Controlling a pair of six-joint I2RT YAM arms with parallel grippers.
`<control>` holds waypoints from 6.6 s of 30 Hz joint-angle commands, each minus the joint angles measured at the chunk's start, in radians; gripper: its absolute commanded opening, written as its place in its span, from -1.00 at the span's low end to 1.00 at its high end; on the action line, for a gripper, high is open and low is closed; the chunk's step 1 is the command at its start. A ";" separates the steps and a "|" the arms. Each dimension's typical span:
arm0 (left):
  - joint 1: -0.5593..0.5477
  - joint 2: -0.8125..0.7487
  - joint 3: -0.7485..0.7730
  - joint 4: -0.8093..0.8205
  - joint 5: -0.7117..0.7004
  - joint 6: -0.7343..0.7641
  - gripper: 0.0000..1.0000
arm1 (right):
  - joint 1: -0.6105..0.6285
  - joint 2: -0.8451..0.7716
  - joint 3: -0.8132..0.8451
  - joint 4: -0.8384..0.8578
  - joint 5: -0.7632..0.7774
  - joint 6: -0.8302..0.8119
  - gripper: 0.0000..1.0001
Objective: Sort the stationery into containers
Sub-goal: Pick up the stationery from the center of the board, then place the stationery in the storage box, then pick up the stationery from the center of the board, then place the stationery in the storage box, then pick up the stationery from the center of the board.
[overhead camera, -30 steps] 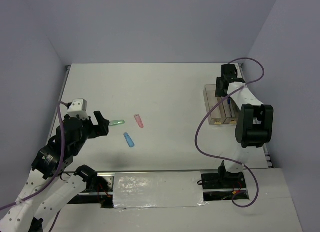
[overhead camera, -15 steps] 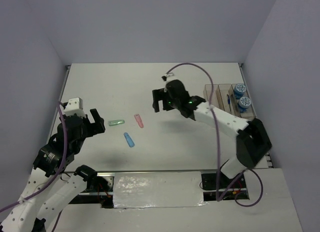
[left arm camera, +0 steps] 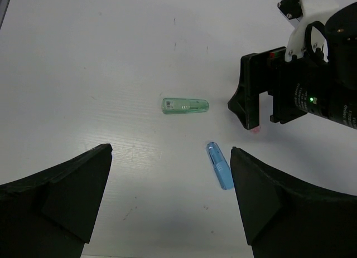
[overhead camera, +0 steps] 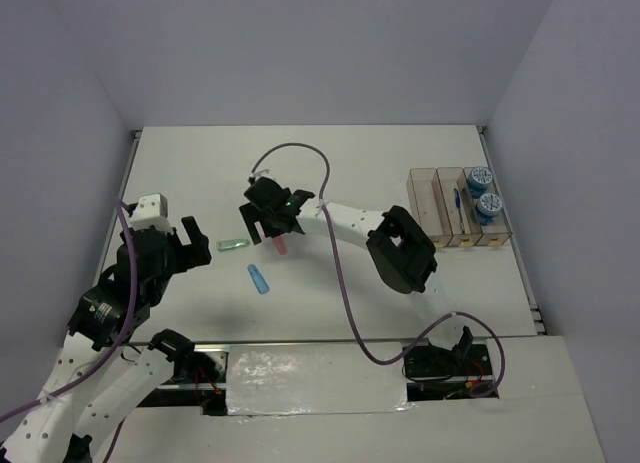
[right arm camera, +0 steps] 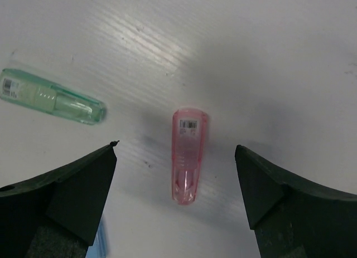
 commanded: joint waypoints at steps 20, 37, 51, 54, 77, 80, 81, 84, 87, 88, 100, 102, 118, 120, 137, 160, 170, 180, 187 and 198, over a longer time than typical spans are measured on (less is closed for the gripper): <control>0.005 -0.006 0.018 0.033 0.027 0.007 0.99 | -0.041 -0.105 -0.147 0.038 -0.002 -0.027 -1.00; 0.003 -0.026 0.016 0.036 0.028 0.008 0.99 | -0.628 -0.488 -0.350 0.010 0.185 -0.481 -1.00; 0.002 -0.012 0.016 0.038 0.038 0.011 0.99 | -0.768 -0.360 -0.294 -0.043 0.221 -0.383 -0.60; 0.000 -0.015 0.016 0.040 0.039 0.011 0.99 | -0.767 -0.353 -0.267 -0.072 0.189 -0.366 0.70; 0.006 -0.050 0.030 -0.013 -0.089 -0.053 0.99 | 0.092 -0.336 -0.332 0.114 -0.030 -0.021 0.99; 0.009 -0.076 0.028 -0.022 -0.116 -0.067 0.99 | 0.177 -0.211 -0.221 0.059 0.027 0.009 0.95; 0.009 -0.081 0.028 -0.022 -0.116 -0.068 0.99 | 0.191 -0.178 -0.171 0.044 0.027 0.013 0.92; 0.011 -0.089 0.025 -0.017 -0.110 -0.064 0.99 | 0.223 -0.086 -0.100 0.010 0.020 0.015 0.74; 0.012 -0.076 0.025 -0.013 -0.096 -0.053 0.99 | 0.231 -0.047 -0.074 -0.012 0.045 0.016 0.54; 0.012 -0.067 0.027 -0.011 -0.091 -0.052 0.99 | 0.231 -0.043 -0.075 -0.012 0.050 0.016 0.50; 0.019 -0.061 0.022 0.004 -0.054 -0.032 0.99 | 0.260 -0.015 -0.126 -0.017 0.047 0.001 -0.17; 0.020 -0.061 0.021 0.007 -0.053 -0.032 0.99 | 0.258 -0.023 -0.146 -0.007 0.042 -0.010 -0.18; 0.020 -0.064 0.021 0.012 -0.041 -0.025 0.99 | 0.061 -0.437 -0.507 0.177 0.051 0.009 -1.00; 0.020 -0.066 0.019 0.010 -0.041 -0.024 0.99 | -0.067 -0.539 -0.598 0.180 0.053 -0.046 -1.00; 0.022 -0.081 0.014 0.023 -0.022 -0.015 0.99 | -0.805 -0.549 -0.403 0.017 0.169 -0.379 -0.91; 0.025 -0.023 0.021 0.020 -0.016 -0.013 0.99 | -0.754 -0.635 -0.465 0.011 0.119 -0.297 0.99; 0.100 0.030 0.028 0.003 -0.062 -0.041 0.99 | -0.324 -0.620 -0.447 0.085 0.079 -0.038 0.99; 0.161 0.185 0.046 0.010 -0.027 -0.038 0.99 | 0.062 -0.238 -0.089 -0.015 0.339 0.280 0.99; 0.163 0.548 0.140 -0.085 -0.050 -0.455 0.99 | 0.070 -0.446 -0.322 0.044 0.398 0.357 0.99; 0.170 0.997 0.281 -0.143 -0.136 -0.952 0.96 | 0.079 -0.842 -0.719 0.078 0.432 0.334 0.99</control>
